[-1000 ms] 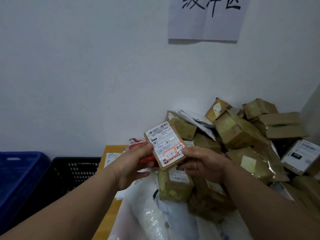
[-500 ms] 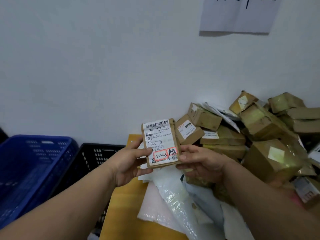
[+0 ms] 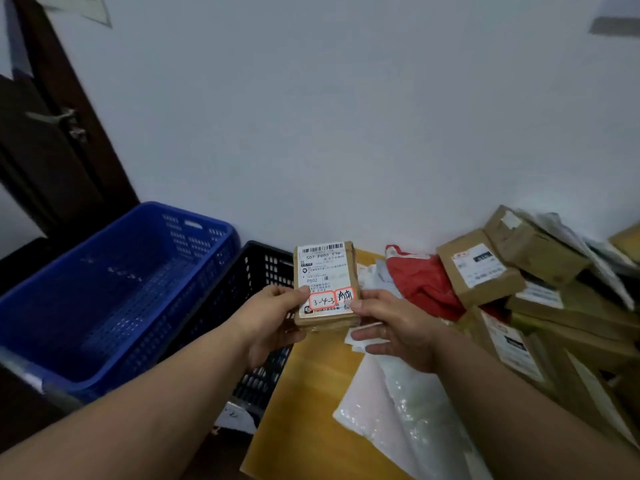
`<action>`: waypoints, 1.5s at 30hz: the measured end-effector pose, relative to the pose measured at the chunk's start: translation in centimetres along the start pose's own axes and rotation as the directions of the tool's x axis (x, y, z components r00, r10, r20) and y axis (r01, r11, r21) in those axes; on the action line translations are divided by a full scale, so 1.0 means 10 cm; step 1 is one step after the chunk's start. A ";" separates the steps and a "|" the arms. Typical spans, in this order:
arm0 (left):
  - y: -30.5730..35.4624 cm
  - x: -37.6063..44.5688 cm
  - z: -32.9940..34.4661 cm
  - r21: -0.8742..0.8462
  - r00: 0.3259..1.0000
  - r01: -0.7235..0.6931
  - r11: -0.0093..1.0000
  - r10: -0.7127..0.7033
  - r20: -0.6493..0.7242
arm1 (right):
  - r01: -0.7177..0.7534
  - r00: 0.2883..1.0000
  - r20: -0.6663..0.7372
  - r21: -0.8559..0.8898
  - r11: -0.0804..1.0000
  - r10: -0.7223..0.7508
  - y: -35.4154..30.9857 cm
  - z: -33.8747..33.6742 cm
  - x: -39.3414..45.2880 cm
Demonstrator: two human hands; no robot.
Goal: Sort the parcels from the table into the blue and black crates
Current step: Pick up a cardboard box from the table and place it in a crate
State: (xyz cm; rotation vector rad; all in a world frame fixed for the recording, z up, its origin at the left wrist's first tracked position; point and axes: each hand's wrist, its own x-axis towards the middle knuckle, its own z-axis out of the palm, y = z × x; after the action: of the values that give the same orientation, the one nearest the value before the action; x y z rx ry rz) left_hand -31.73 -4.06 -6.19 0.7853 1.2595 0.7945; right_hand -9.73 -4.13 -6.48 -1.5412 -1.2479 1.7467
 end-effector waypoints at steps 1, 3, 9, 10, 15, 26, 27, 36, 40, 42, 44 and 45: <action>-0.02 -0.01 -0.17 0.006 1.000 0.016 1.000 -0.016 -0.019 | -0.011 1.000 0.021 -0.021 1.000 0.011 -0.01 0.15 0.09; -0.04 -0.03 -0.56 0.018 0.998 0.044 0.999 -0.043 -0.049 | -0.030 0.998 0.052 -0.057 0.998 0.033 -0.06 0.47 0.29; 0.04 -0.10 -1.97 0.091 0.991 0.072 0.993 -0.062 -0.116 | -0.078 0.989 0.121 -0.106 0.991 0.090 -0.30 1.77 1.02; 0.08 -0.11 -2.25 0.129 0.990 0.069 0.989 -0.052 -0.134 | -0.082 0.986 0.134 -0.099 0.992 0.095 -0.34 2.05 1.16; 0.17 -0.11 -3.64 0.233 0.970 0.105 0.967 -0.047 -0.239 | -0.131 0.969 0.205 -0.050 0.990 0.138 -0.49 3.42 1.76; 0.31 0.73 -5.13 0.270 0.923 0.180 0.946 -0.068 -0.378 | -0.236 0.964 0.135 0.032 0.971 0.230 -0.77 4.60 3.09; 0.35 0.87 -5.20 0.287 0.920 0.187 0.940 -0.065 -0.386 | -0.253 0.961 0.123 0.044 0.967 0.246 -0.80 4.66 3.25; 0.61 2.44 -5.85 0.435 0.920 0.223 0.872 -0.041 -0.389 | -0.363 0.931 0.088 0.137 0.922 0.354 -0.96 4.86 4.74; 0.49 3.10 -6.03 0.450 0.926 0.250 0.857 -0.076 -0.368 | -0.423 0.905 0.029 0.171 0.890 0.424 -0.88 4.91 5.32; 0.37 3.44 -6.12 0.479 0.931 0.261 0.838 -0.086 -0.356 | -0.437 0.894 -0.008 0.200 0.877 0.447 -0.78 4.97 5.62; 0.26 3.78 -6.22 0.529 0.940 0.262 0.807 -0.090 -0.328 | -0.447 0.880 -0.056 0.236 0.863 0.472 -0.64 5.04 5.92; 0.20 3.97 -6.25 0.546 0.947 0.258 0.797 -0.098 -0.306 | -0.447 0.874 -0.083 0.253 0.858 0.479 -0.57 5.06 6.09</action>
State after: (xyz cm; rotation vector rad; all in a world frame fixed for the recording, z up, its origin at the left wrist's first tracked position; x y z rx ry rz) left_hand -88.53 35.39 -32.65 1.0485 1.8346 0.3504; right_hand -73.54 33.67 -34.83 -1.8965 -0.6026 1.9402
